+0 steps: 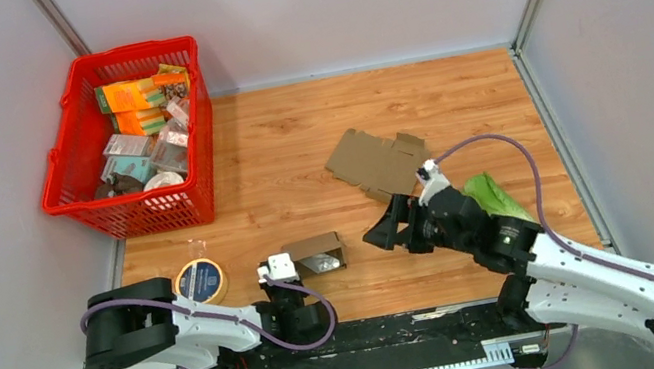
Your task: Fold the paper box
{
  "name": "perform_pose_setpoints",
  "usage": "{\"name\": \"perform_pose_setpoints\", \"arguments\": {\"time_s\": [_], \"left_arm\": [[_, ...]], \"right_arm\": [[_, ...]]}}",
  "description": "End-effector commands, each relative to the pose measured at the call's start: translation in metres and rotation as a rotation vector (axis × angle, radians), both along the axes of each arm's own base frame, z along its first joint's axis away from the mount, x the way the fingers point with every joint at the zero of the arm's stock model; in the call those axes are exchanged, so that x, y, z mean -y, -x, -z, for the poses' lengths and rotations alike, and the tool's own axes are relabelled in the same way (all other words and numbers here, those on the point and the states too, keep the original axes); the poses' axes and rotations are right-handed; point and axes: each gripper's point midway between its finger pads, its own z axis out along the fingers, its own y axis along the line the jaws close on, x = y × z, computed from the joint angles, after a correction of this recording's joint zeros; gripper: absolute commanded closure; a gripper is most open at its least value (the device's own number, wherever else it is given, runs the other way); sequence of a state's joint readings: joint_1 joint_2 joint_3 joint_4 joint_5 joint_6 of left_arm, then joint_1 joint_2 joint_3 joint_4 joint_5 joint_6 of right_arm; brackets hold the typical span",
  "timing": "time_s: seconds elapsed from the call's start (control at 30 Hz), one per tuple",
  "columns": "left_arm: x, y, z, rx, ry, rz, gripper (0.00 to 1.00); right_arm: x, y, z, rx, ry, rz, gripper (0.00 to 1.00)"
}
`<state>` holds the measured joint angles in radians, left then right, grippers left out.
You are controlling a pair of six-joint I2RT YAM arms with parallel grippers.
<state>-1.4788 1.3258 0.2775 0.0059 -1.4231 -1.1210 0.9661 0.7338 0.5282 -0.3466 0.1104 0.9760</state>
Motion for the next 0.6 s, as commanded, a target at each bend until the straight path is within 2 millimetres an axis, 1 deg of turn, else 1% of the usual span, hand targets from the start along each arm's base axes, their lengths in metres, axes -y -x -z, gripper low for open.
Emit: {"name": "perform_pose_setpoints", "arguments": {"time_s": [0.0,0.03,0.07,0.1,0.13,0.17,0.2,0.3,0.43,0.47,0.53,0.57], "left_arm": [[0.010,0.000,0.000,0.006,0.010,0.007,1.00],[0.011,0.000,0.000,0.006,0.013,0.008,1.00],[0.014,0.000,0.001,0.004,0.023,0.011,1.00],[0.016,0.000,0.004,-0.002,0.016,0.015,1.00],[0.018,0.000,0.005,-0.008,0.015,0.020,1.00],[0.019,0.000,0.006,-0.010,0.015,0.022,1.00],[0.019,0.001,0.006,-0.012,0.018,0.022,1.00],[0.020,0.001,0.007,-0.014,0.026,0.029,1.00],[0.020,0.001,0.005,-0.012,0.022,0.037,1.00],[0.021,0.001,0.005,-0.012,0.031,0.038,1.00],[0.021,0.001,0.006,-0.013,0.036,0.043,1.00],[0.021,0.001,0.006,-0.016,0.034,0.044,1.00]], "right_arm": [[-0.051,0.014,-0.046,-0.182,-0.192,-0.174,0.12],[-0.059,0.011,-0.055,-0.192,-0.207,-0.183,0.12],[-0.073,0.009,-0.046,-0.235,-0.202,-0.209,0.13],[-0.081,0.009,-0.047,-0.271,-0.222,-0.205,0.16],[-0.087,0.008,-0.044,-0.295,-0.226,-0.204,0.18],[-0.094,0.004,-0.038,-0.316,-0.233,-0.190,0.21],[-0.096,0.002,-0.034,-0.333,-0.232,-0.179,0.24],[-0.102,-0.001,-0.023,-0.392,-0.237,-0.139,0.25],[-0.105,-0.004,-0.005,-0.441,-0.240,-0.077,0.27],[-0.108,-0.007,-0.005,-0.433,-0.255,-0.078,0.30],[-0.112,-0.010,0.011,-0.462,-0.226,-0.063,0.32],[-0.119,-0.014,0.006,-0.449,-0.265,-0.074,0.33]]}}
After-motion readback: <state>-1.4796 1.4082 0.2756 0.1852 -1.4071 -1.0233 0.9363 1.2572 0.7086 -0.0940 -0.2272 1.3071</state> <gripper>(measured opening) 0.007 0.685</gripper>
